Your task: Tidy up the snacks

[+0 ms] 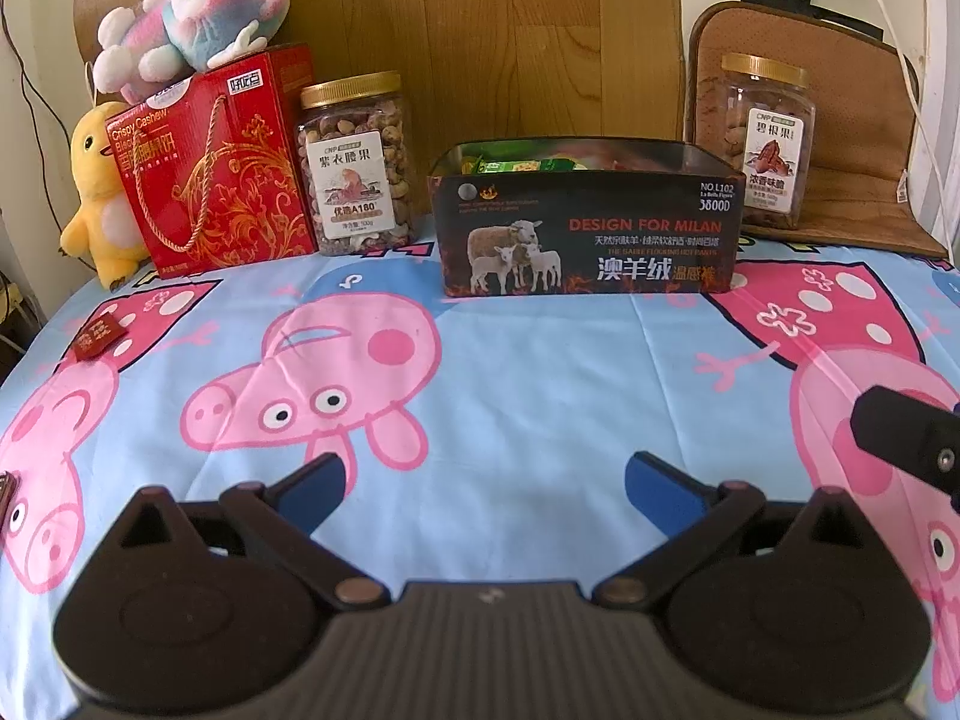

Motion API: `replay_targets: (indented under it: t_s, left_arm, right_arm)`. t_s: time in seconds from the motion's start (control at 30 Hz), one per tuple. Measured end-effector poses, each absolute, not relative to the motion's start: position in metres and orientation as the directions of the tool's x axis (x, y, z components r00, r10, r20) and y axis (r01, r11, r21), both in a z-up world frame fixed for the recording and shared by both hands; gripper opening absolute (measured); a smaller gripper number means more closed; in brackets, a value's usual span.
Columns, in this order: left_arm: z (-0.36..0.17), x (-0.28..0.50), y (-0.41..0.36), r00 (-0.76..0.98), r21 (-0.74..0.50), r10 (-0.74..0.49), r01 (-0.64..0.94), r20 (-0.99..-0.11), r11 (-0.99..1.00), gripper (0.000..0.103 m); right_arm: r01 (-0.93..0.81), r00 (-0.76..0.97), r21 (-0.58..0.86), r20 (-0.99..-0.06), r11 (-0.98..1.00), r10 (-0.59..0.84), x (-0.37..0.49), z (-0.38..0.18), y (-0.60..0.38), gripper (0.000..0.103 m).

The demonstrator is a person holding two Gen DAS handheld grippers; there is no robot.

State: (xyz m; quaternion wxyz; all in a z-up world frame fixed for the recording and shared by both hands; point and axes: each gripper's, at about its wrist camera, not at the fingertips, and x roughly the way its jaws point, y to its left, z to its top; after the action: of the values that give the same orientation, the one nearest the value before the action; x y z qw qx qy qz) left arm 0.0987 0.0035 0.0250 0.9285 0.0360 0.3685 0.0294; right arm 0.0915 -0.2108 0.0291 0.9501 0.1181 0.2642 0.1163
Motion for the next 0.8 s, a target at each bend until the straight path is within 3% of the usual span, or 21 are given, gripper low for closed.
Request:
replay_targets:
  t_s: [0.8]
  left_arm:
    - [0.0206, 0.0996, 0.005, 0.706, 0.079, 0.072, -0.023, -0.705, 0.997, 0.103]
  right_arm:
    - [-0.159, 0.827, 0.288, -0.484, 0.944, 0.287, 0.092, 0.0259, -0.2094, 0.103]
